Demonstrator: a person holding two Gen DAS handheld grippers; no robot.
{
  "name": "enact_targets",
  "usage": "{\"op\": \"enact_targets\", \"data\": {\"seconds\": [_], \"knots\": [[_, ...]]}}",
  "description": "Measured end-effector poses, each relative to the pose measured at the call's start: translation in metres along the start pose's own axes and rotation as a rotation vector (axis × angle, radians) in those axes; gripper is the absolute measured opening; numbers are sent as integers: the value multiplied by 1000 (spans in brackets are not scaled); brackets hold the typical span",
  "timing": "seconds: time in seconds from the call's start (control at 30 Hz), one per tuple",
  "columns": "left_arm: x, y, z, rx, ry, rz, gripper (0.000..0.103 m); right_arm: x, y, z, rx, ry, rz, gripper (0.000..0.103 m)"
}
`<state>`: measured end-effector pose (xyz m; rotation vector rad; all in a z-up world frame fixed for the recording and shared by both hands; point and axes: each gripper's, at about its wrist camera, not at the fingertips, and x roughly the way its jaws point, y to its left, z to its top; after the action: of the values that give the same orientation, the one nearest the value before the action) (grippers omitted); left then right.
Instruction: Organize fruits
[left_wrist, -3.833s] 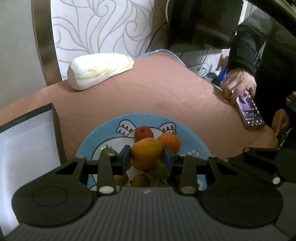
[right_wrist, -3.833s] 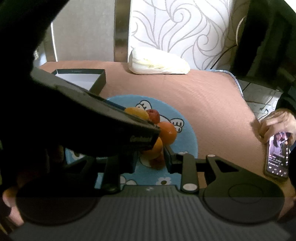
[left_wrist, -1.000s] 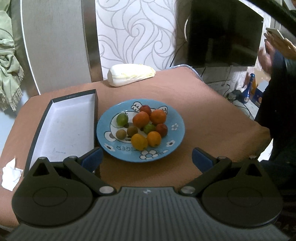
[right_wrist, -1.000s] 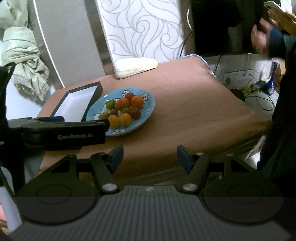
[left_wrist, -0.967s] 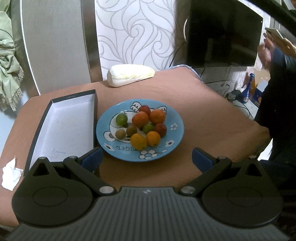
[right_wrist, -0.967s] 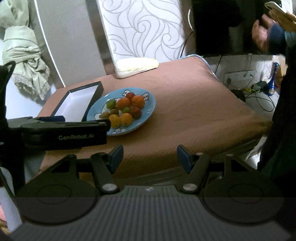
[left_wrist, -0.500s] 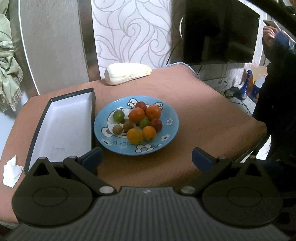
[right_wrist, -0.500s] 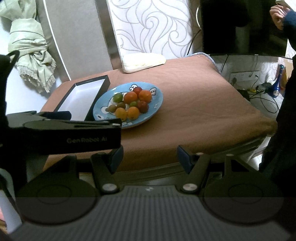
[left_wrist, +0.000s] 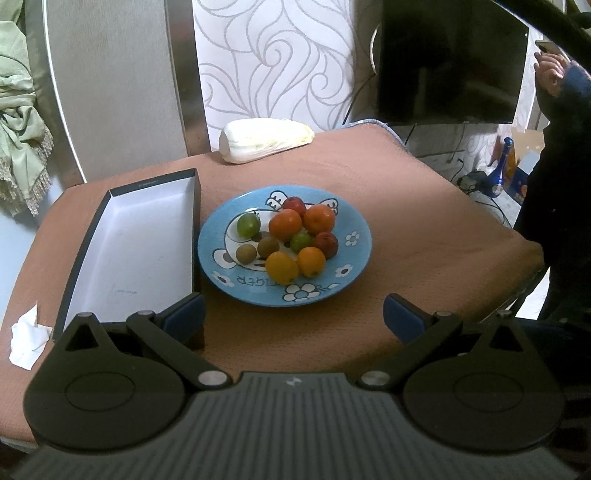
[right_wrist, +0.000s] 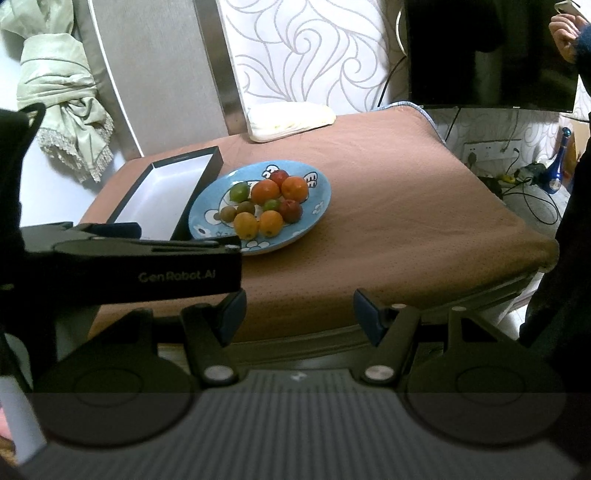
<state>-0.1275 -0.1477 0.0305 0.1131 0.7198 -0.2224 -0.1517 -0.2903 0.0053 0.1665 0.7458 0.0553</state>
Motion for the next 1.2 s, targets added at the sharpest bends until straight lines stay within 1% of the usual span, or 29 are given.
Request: {"op": "enact_targets", "data": {"seconds": [1.2], "knots": [[8,0,2,2,15,4,103,10,-1,3,-10,15,16,66]]}}
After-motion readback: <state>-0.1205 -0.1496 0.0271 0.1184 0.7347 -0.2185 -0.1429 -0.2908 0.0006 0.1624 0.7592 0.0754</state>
